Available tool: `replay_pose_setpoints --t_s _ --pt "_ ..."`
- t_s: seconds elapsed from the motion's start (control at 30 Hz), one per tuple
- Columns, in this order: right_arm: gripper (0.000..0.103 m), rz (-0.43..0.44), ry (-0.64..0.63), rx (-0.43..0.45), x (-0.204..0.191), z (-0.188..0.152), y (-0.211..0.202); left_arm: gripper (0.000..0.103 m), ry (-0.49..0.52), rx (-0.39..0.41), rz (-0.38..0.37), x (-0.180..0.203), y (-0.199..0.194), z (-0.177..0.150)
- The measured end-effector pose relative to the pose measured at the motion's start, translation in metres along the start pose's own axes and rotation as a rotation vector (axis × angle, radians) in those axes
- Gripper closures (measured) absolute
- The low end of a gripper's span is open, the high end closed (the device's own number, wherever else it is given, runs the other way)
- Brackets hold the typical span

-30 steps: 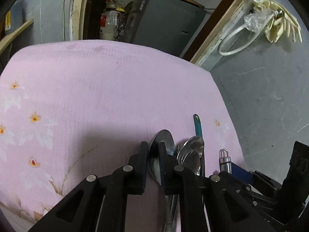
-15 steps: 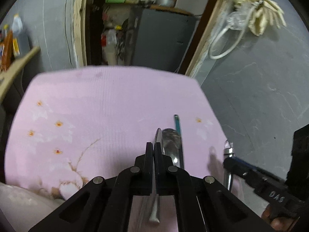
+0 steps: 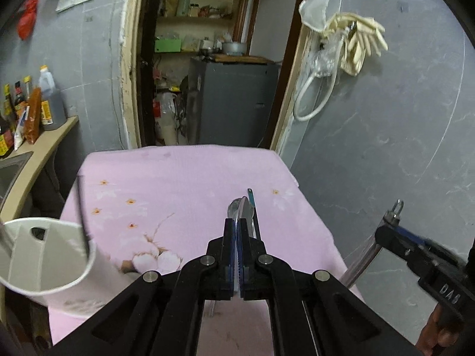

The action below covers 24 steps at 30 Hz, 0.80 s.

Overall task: Organize utensils
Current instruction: 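Carry the spoon with the left tool while the right tool carries the sharpener to the basket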

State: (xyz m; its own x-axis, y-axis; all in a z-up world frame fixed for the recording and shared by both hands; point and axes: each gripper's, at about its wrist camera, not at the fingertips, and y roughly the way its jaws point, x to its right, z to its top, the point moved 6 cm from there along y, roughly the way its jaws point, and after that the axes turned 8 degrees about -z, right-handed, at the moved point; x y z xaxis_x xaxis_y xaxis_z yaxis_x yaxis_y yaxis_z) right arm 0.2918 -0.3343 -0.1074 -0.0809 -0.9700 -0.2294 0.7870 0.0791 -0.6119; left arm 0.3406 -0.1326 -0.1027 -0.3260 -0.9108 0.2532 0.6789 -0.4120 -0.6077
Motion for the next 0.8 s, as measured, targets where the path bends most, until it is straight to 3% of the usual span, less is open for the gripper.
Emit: replay_pose_setpoints --t_s 0.4,0.8 --pt "0.087 0.04 -0.051 0.059 -0.047 0.011 -0.039 0.101 -0.038 0.101 -0.001 -0.028 -0.077 0.015" --pt "0.087 0.182 -0.083 0.162 -0.129 0.052 -0.061 0.101 -0.081 0.19 0.037 -0.077 -0.132 0.041"
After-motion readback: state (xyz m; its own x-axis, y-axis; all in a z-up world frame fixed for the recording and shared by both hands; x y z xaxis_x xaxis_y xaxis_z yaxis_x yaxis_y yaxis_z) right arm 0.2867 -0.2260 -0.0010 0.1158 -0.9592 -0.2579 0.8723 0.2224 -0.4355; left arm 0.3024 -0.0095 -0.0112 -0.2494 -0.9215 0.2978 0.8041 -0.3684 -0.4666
